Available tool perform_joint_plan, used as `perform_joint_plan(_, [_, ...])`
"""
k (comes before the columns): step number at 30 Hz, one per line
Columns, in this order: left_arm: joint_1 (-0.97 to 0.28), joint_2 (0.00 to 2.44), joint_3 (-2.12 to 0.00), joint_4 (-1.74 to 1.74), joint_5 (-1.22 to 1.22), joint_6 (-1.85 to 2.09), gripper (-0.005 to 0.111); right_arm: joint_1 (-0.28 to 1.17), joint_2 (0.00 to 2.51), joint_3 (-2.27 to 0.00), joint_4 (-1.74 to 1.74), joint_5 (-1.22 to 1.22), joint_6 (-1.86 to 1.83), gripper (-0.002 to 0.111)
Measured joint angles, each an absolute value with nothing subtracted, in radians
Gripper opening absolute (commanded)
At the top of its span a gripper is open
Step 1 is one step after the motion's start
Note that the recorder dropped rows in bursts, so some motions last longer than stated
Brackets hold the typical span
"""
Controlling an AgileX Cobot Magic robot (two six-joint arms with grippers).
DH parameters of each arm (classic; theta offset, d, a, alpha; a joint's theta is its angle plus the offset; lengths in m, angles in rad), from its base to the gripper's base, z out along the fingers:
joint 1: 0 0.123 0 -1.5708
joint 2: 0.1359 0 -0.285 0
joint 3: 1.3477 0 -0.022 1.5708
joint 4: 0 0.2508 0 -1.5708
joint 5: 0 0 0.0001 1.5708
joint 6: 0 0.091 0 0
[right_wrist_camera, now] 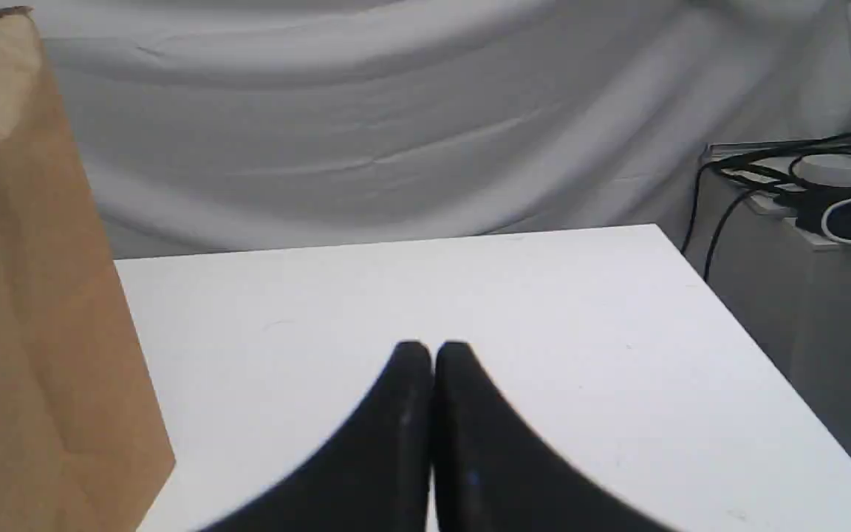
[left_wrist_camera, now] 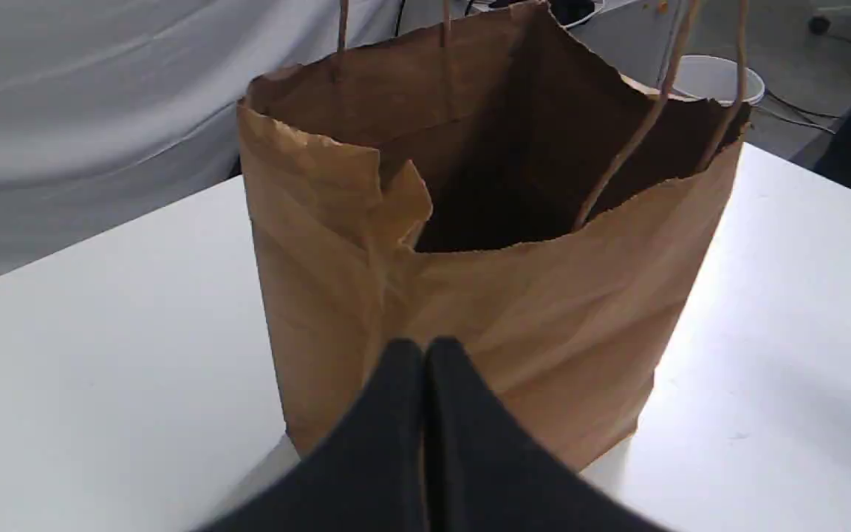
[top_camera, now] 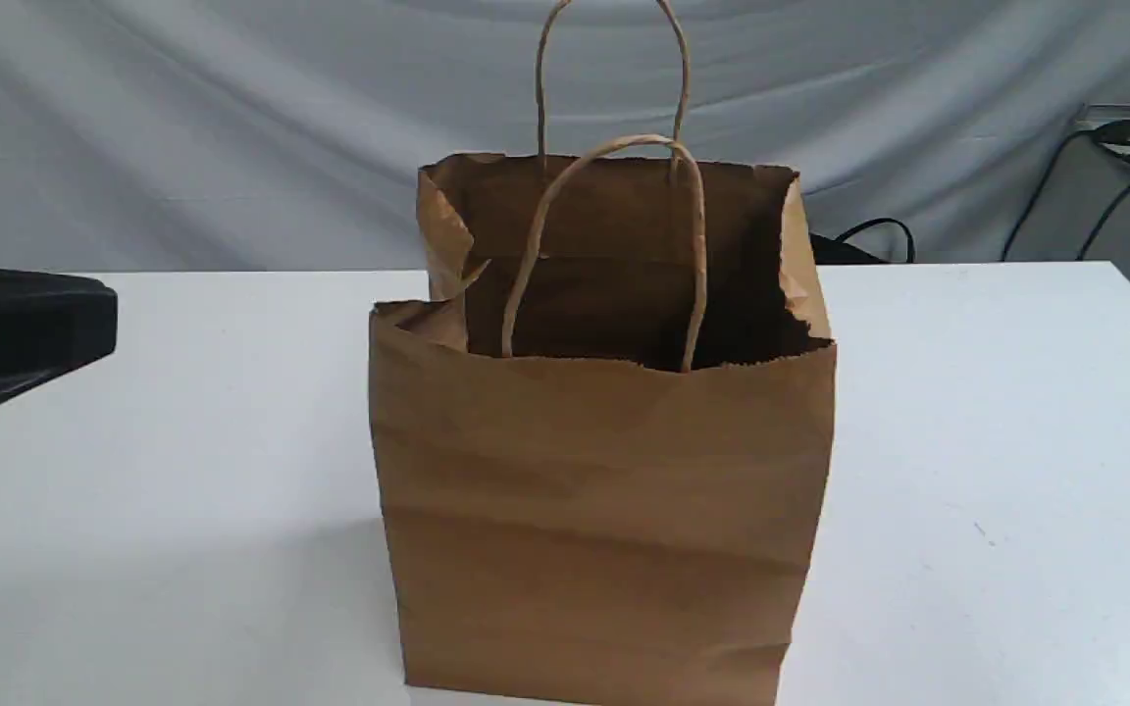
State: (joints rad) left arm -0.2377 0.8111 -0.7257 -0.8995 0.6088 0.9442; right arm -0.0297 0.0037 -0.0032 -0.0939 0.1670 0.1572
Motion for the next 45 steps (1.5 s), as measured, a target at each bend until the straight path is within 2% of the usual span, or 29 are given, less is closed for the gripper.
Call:
perform_joint_plan(6, [-0.215, 0.763, -0.726, -0.903, 0.611, 0.944, 0.000, -0.030, 0.004, -0.003, -0.094, 0.167, 0.157, 0.000])
perform_joint_plan(14, [0.004, 0.562, -0.726, -0.898, 0.467, 0.946, 0.000, -0.030, 0.004, -0.003, -0.094, 0.167, 0.157, 0.000])
perform_joint_plan(18, [0.069, 0.463, -0.705, -0.871, 0.438, 0.973, 0.000, -0.030, 0.004, -0.003, -0.094, 0.167, 0.157, 0.000])
perform_joint_plan(30, [0.086, 0.232, -0.344, -0.873, 0.245, 0.994, 0.000, -0.030, 0.004, -0.003, -0.094, 0.167, 0.157, 0.000])
perform_joint_plan(39, [0.086, 0.038, -0.183, -0.875, 0.191, 0.994, 0.000, -0.030, 0.004, -0.003, -0.094, 0.167, 0.157, 0.000])
perform_joint_plan(45, [0.086, 0.004, -0.120, -0.879, 0.189, 0.986, 0.000, -0.030, 0.004, -0.003, -0.094, 0.167, 0.157, 0.000])
